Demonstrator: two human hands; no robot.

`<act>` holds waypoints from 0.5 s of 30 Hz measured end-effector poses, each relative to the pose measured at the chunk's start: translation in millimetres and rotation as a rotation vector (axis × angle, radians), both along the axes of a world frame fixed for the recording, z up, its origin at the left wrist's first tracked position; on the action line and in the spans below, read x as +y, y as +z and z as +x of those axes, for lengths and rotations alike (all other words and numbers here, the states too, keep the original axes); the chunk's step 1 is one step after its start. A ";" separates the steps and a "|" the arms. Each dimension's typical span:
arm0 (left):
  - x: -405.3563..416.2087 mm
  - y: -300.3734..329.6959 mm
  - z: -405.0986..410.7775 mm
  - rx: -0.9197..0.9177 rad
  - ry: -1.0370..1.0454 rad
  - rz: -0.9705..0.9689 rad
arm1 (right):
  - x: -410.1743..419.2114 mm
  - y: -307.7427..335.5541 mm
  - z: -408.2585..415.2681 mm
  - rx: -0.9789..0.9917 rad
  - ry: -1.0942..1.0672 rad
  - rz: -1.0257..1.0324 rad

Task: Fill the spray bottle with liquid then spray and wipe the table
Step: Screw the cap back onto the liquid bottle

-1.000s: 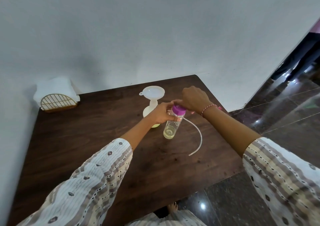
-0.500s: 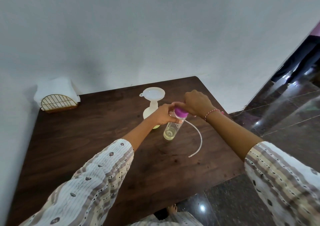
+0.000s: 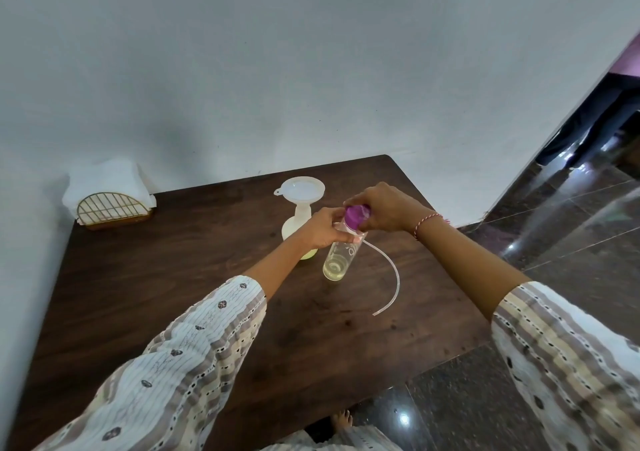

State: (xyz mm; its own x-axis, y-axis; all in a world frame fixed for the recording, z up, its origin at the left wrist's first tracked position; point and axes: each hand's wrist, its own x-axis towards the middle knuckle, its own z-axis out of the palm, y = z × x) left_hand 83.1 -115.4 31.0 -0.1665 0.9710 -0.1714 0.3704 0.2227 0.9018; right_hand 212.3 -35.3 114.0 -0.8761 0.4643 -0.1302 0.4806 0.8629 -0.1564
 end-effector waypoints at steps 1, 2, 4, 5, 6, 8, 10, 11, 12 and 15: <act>-0.3 -0.1 -0.1 0.000 0.011 0.001 | -1.4 -0.6 0.1 0.009 -0.006 0.021; -0.6 -0.4 0.0 0.002 0.022 0.003 | -2.6 -2.6 0.3 0.024 -0.022 0.037; -1.5 0.8 -0.5 0.011 0.038 0.004 | -3.8 -7.1 2.5 0.059 -0.060 0.053; -2.2 1.1 -1.0 0.008 0.031 0.001 | -3.8 -9.2 3.7 0.046 -0.055 0.051; -2.5 1.0 -1.3 0.004 0.013 -0.003 | -3.6 -10.6 4.7 0.008 -0.026 0.044; -2.8 1.8 -0.3 0.021 -0.022 -0.019 | -4.1 -9.8 5.5 -0.083 0.060 0.051; -1.9 2.9 1.2 0.040 -0.021 -0.018 | -1.7 -5.9 4.6 -0.114 0.110 0.094; -1.4 3.1 2.7 0.044 -0.015 -0.009 | 0.3 -4.7 4.6 -0.114 0.119 0.112; -0.8 2.4 4.3 0.052 -0.010 0.002 | 2.0 -3.6 5.0 -0.112 0.120 0.118; 0.4 -0.5 7.3 0.071 0.008 0.015 | 6.2 -2.4 7.5 -0.067 0.100 0.087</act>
State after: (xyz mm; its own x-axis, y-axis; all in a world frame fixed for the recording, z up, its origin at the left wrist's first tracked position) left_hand 90.3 -115.0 30.6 -0.1853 0.9720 -0.1444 0.4317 0.2125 0.8766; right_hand 219.8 -29.0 111.6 -0.9092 0.3872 -0.1530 0.3984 0.9158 -0.0499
